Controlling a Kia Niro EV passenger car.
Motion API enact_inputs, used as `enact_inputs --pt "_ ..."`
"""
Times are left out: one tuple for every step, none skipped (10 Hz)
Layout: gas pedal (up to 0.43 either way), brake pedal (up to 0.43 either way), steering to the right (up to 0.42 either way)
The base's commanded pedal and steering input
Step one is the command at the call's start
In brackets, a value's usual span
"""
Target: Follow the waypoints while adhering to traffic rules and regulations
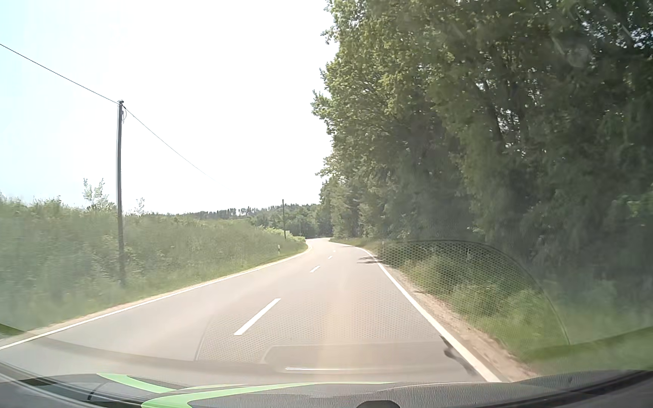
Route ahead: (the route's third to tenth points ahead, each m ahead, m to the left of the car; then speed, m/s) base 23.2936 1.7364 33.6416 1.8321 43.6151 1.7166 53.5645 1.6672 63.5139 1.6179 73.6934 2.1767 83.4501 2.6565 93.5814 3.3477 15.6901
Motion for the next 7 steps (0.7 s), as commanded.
enact_inputs --pt "0.138 0.000 0.008" --pt "0.138 0.000 0.006" --pt "0.138 0.000 0.005" --pt "0.138 0.000 0.005" --pt "0.130 0.000 0.004" --pt "0.130 0.000 0.004" --pt "0.130 0.000 0.004"
